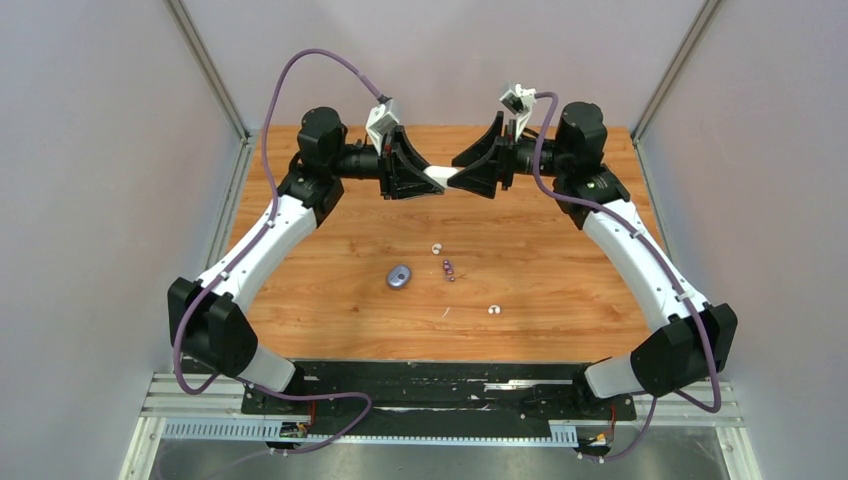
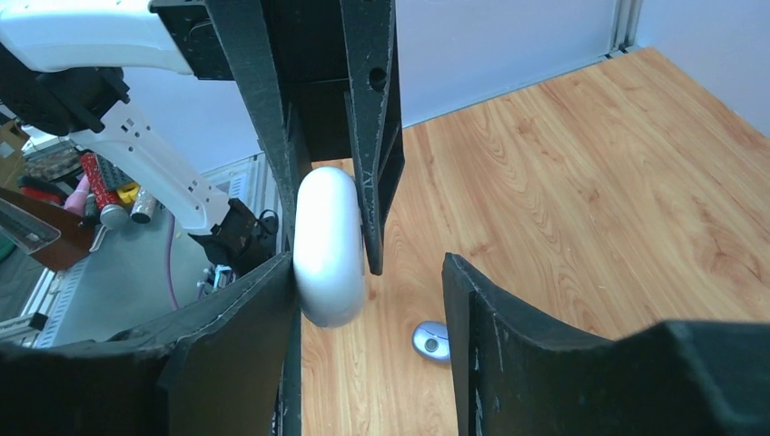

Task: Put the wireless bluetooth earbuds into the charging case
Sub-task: Pick up the charging case at the center of the board, then open the charging case.

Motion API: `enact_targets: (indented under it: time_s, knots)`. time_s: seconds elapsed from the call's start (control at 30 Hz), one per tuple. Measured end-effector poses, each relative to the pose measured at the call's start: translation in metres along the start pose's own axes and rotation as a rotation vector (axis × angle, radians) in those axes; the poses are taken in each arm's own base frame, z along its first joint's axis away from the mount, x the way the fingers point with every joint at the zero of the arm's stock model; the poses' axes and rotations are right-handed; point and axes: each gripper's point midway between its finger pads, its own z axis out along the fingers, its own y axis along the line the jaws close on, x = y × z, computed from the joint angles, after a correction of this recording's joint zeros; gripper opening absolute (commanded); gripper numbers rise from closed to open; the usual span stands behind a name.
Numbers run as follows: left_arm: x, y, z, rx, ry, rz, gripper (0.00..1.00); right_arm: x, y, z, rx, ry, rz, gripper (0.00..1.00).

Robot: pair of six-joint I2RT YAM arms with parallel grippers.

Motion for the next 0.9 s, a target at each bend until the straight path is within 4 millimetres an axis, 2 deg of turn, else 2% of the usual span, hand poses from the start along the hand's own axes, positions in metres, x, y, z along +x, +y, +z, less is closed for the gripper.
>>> enact_targets:
  time_s: [0.23, 0.57, 0.9]
  knots:
    - [0.004, 0.004, -0.002, -0.013, 0.007, 0.017, 0.00, 0.000, -0.007, 0.004, 0.044, 0.006, 0.029, 0.57]
    - [0.011, 0.016, -0.008, -0.060, 0.021, 0.036, 0.00, -0.011, -0.023, 0.011, 0.107, -0.001, 0.048, 0.52]
    - [0.015, 0.020, -0.008, -0.079, 0.032, 0.039, 0.00, -0.008, -0.020, 0.012, 0.076, 0.017, -0.014, 0.34]
